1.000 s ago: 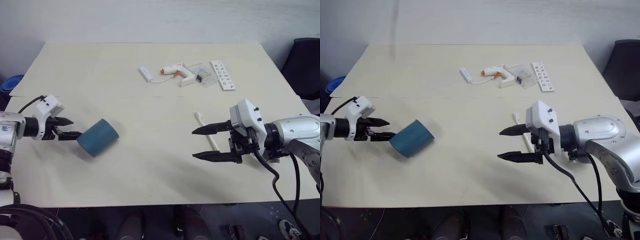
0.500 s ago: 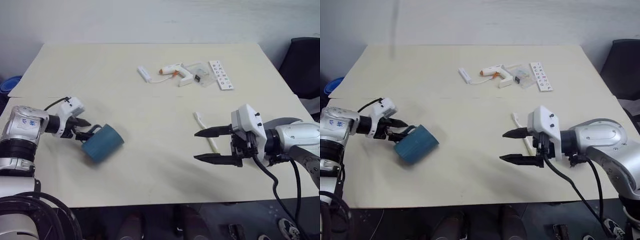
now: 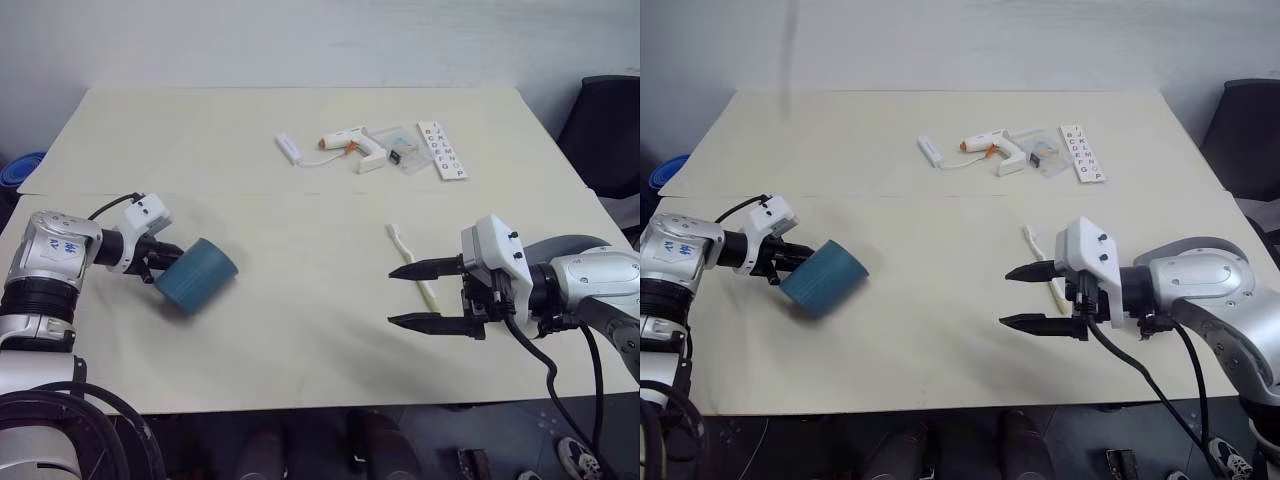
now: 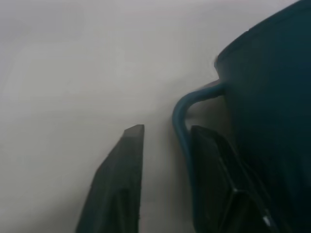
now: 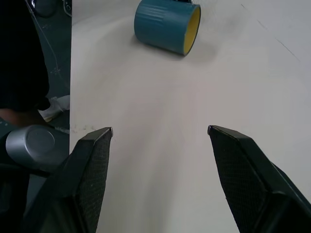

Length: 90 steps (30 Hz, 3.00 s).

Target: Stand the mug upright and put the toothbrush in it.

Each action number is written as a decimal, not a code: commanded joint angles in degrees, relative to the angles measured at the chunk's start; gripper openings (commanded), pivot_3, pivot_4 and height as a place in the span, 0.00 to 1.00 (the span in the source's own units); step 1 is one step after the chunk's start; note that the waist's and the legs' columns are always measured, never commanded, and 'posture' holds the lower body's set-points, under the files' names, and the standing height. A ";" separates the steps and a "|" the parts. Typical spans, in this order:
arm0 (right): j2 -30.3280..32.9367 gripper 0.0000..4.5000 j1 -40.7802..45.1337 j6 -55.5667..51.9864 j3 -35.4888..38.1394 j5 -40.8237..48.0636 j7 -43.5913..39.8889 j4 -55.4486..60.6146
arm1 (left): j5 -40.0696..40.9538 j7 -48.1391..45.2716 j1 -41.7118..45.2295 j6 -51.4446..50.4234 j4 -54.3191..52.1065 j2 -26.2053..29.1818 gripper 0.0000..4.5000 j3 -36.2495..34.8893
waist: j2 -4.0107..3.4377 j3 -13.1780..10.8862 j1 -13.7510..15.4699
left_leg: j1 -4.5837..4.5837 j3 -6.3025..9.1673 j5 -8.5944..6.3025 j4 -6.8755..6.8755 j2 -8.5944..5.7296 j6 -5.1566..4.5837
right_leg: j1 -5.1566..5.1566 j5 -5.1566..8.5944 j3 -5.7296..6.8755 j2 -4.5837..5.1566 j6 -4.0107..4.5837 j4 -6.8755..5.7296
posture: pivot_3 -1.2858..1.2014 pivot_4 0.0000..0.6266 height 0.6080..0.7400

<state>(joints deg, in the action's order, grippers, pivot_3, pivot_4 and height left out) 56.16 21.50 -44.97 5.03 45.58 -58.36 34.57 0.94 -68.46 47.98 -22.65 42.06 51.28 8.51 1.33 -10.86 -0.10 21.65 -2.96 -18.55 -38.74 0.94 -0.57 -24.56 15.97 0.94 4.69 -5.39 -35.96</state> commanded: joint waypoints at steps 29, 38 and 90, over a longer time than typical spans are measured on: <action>-4.55 0.73 -0.48 1.46 4.36 -3.19 11.76 -2.96 | 7.23 52.62 -10.17 18.11 -27.97 -39.67 0.00 -19.11 | 0.02 0.00 1.53 | 0.51 0.32 0.15 -0.42 -0.15 0.25 | -0.03 -0.20 0.25 -0.01 -0.35 0.04 | 0.52 0.24 1.00; -5.15 0.73 -2.22 1.74 4.37 -3.23 12.92 -1.96 | 10.82 42.95 -18.39 12.01 -35.42 -38.03 0.24 -13.16 | 0.02 0.01 1.47 | 0.52 0.27 0.14 -0.41 -0.12 0.24 | -0.03 -0.21 0.21 0.00 -0.36 0.09 | 0.52 0.24 1.00; -23.90 0.10 13.72 -13.36 -11.30 -26.19 31.27 -33.44 | 35.71 -2.81 -21.38 -12.36 -60.14 11.23 1.00 -17.88 | -0.13 -0.03 -0.36 | 0.55 0.51 0.00 -0.25 -0.06 -0.01 | -0.09 -0.03 0.11 -0.11 -0.01 0.02 | 0.52 0.24 1.00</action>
<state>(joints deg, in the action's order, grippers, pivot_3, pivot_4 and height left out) 32.53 35.84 -57.59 -5.86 20.11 -26.73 0.50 36.51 -71.38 25.68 -35.58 -17.37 62.37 -8.85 1.21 -10.89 -0.46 22.20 -2.45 -18.55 -38.99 0.89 -0.58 -24.66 15.94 1.05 4.57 -5.40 -35.95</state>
